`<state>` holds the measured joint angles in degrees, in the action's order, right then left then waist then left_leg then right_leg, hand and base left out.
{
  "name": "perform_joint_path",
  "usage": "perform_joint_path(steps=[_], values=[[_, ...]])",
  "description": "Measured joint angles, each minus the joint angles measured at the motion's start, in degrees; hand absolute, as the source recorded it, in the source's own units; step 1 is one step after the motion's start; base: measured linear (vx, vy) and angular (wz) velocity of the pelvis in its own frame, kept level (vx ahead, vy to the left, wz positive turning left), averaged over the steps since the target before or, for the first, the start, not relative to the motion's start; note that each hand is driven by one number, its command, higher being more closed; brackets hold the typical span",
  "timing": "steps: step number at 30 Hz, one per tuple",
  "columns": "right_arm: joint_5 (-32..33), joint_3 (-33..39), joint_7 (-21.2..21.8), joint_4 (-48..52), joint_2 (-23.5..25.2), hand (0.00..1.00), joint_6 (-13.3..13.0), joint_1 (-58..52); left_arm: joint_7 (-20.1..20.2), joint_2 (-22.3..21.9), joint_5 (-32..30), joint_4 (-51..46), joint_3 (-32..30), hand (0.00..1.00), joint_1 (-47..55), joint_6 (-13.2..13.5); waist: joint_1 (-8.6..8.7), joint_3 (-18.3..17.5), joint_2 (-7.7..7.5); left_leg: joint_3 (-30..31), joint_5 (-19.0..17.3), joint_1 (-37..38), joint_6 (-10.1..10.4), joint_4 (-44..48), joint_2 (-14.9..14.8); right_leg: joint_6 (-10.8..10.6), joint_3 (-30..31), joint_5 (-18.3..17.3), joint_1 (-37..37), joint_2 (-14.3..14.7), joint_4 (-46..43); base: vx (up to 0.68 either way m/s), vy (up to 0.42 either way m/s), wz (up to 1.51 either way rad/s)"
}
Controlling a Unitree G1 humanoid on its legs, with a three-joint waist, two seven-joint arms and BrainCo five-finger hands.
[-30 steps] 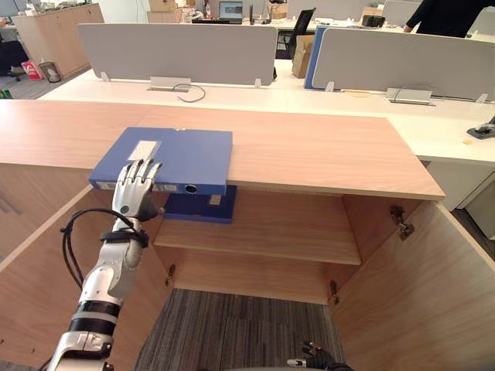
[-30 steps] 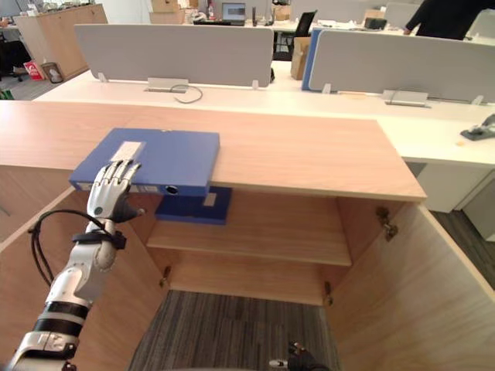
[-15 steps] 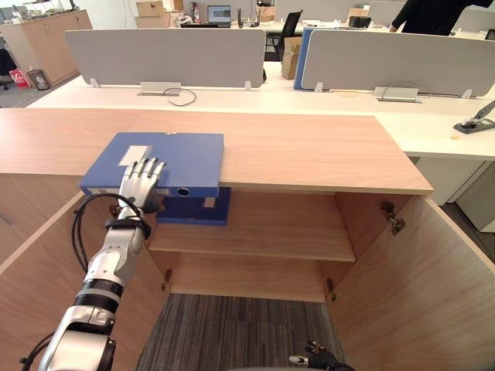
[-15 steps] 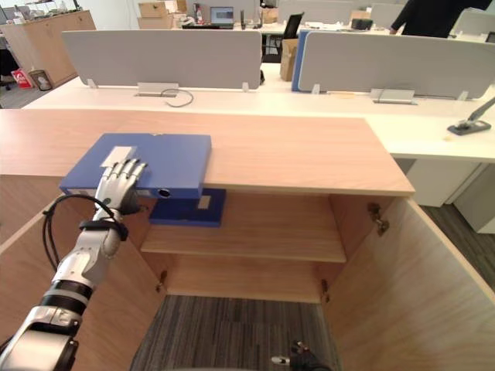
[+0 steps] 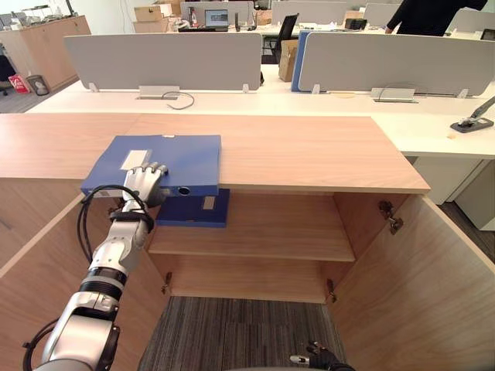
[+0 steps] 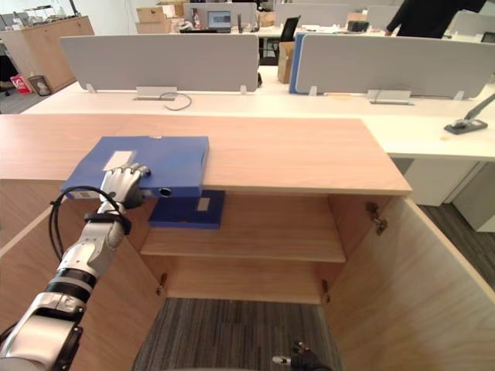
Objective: Walk over to the cabinet, pick up the folder, carry it to the office cabinet, place the folder inside the office cabinet, then close the office cabinet door
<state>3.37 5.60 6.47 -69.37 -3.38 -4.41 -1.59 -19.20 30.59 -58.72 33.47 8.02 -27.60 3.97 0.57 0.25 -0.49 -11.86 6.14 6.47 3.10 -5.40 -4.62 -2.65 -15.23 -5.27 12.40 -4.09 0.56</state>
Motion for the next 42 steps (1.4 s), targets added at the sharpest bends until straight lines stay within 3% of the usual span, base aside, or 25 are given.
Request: perform_joint_path(steps=[17,21,26,28,40,42], values=[[0.0,-0.3,0.0,-0.2,-0.8,0.00,0.0,0.3,-0.3,-0.6,-0.1,1.6,0.3,1.00,0.4,1.0,0.40,0.0,0.03,0.4,-0.2,0.5,-0.2,0.0,0.3,-0.3,-0.1,-0.2,0.6,-0.3,-0.1,0.00,0.000,0.00],[0.0,-0.7,0.0,-0.2,-0.9,0.00,0.0,0.4,-0.4,-2.9,0.0,-5.3,-0.8,1.00,4.3,0.6,0.36,0.1,-0.05,0.7,-0.4,0.5,-0.3,0.0,0.7,-0.6,-0.2,-0.5,0.4,-0.7,-0.5,0.00,0.000,0.02],[0.0,-0.7,-0.4,-0.2,-0.8,0.00,0.1,0.4,-0.4,-13.0,3.1,-24.2,-5.6,1.00,15.5,1.1,-0.10,0.3,0.10,1.5,-0.5,-0.6,-0.5,0.0,1.4,-0.9,-1.0,-0.9,-0.5,-1.5,-1.0,0.00,0.009,0.08],[0.0,-0.7,-0.4,-0.1,-0.8,0.00,0.3,0.4,-0.5,-14.6,4.2,-28.6,-6.4,1.00,18.5,1.8,-0.20,0.3,0.08,1.5,-0.5,-0.6,-0.5,0.0,1.5,-0.9,-1.0,-0.9,-0.4,-1.5,-1.0,0.00,0.000,0.00],[0.0,-0.5,-0.3,-0.1,-0.2,0.00,0.8,0.4,0.0,-17.3,16.0,-40.2,-10.3,1.00,25.7,4.4,-0.31,0.8,-0.31,1.6,-0.5,0.0,-0.5,0.0,1.3,-0.7,-1.3,-0.9,0.4,-1.3,-0.9,-0.01,-0.002,0.00],[0.0,0.0,-0.3,-0.8,0.1,0.00,0.7,0.4,1.1,-18.9,20.9,-44.0,-11.2,1.00,27.3,4.9,-0.51,0.7,-0.51,1.6,-0.5,-0.1,-0.5,0.0,1.2,-0.7,-1.3,-0.9,0.3,-1.6,-0.9,0.00,0.000,0.00]])
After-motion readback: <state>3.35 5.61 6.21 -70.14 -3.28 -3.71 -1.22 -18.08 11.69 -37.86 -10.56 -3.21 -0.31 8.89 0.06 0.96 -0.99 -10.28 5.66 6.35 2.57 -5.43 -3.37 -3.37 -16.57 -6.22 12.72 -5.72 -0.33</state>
